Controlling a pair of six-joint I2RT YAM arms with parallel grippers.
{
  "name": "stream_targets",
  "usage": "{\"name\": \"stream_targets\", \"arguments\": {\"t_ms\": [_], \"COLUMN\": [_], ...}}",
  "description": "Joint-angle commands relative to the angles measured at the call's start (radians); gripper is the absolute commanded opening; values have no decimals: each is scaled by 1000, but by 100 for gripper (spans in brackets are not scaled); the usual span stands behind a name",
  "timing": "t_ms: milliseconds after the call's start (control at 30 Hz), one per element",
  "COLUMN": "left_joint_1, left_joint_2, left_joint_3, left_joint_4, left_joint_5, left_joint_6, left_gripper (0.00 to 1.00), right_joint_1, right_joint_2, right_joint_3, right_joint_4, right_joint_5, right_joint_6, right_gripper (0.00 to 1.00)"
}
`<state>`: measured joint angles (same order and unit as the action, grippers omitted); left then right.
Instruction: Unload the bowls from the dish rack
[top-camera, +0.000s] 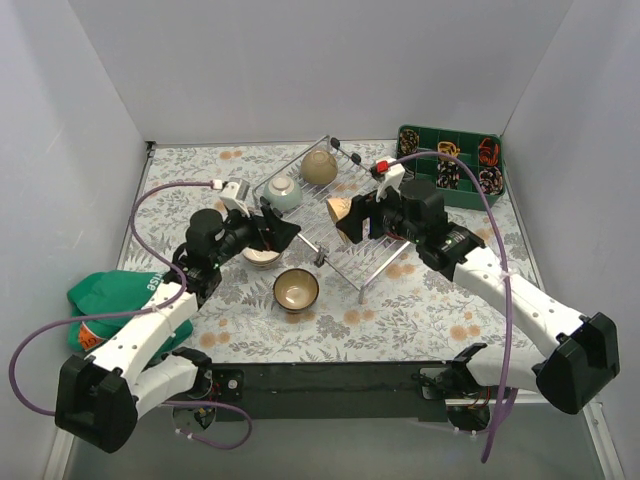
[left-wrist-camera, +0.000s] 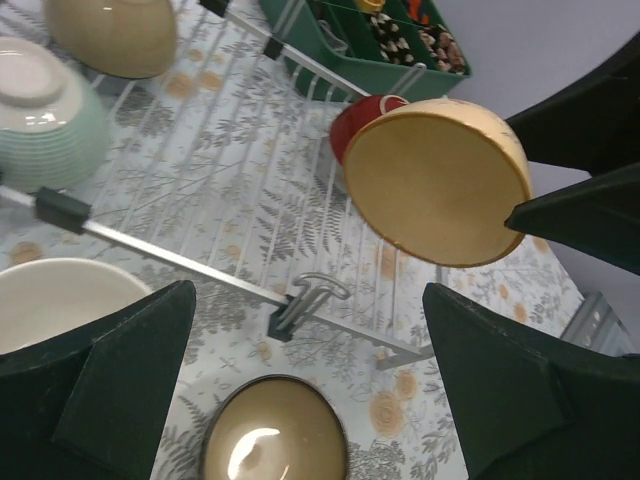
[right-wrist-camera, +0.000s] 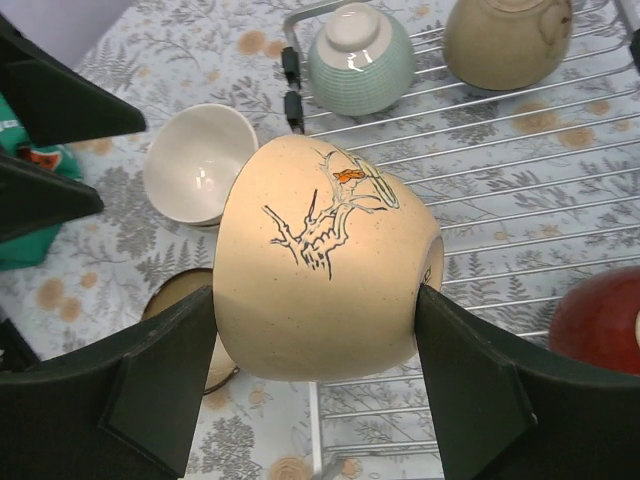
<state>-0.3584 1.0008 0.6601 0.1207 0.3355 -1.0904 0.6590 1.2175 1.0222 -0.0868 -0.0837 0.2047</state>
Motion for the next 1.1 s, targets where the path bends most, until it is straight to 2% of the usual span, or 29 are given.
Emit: {"name": "stream_targets", "arguments": {"t_ms": [0,367,633,767,800,867,900,933,1067], "left_joint_1": [-91,-229,-274,-303,-307,-317,-318,-320,-321], "left_joint_2": [30,117,142,156,156,150,145,139,101], "left_joint_3": [-22,-74,-126,-123,-123,-126,-129,-135,-140], "left_joint_4": [111,249,350,366,366,362,356,352,309], "left_joint_5": [-52,-127,-147,-153,-159,-170,-174,-191,-227], "left_joint_6": [-32,-62,-109,-121,-123,-131,-134,-137,-151], "left_gripper": [98,91,70,46,34,19,6,1,0], "right_joint_1": [-4,-6,-6,-6,-6,-7,-7,-6,-12], "right_joint_2": [-81,-197,-237,-250,-251,-257,-259,-266,-289], "right_joint_3": [-49,-235,-304,-335,-349,-358,-366,-378,-422], "right_joint_4": [209,384,473,505,512,518,519,519,519], "right_joint_5": [-148,-264,-309,-318,-318,-317,-317,-317,-297], "right_joint_6": [142,332,412,438,446,449,450,452,449], "right_gripper": [18,18,18,17,18,21,22,24,43]}}
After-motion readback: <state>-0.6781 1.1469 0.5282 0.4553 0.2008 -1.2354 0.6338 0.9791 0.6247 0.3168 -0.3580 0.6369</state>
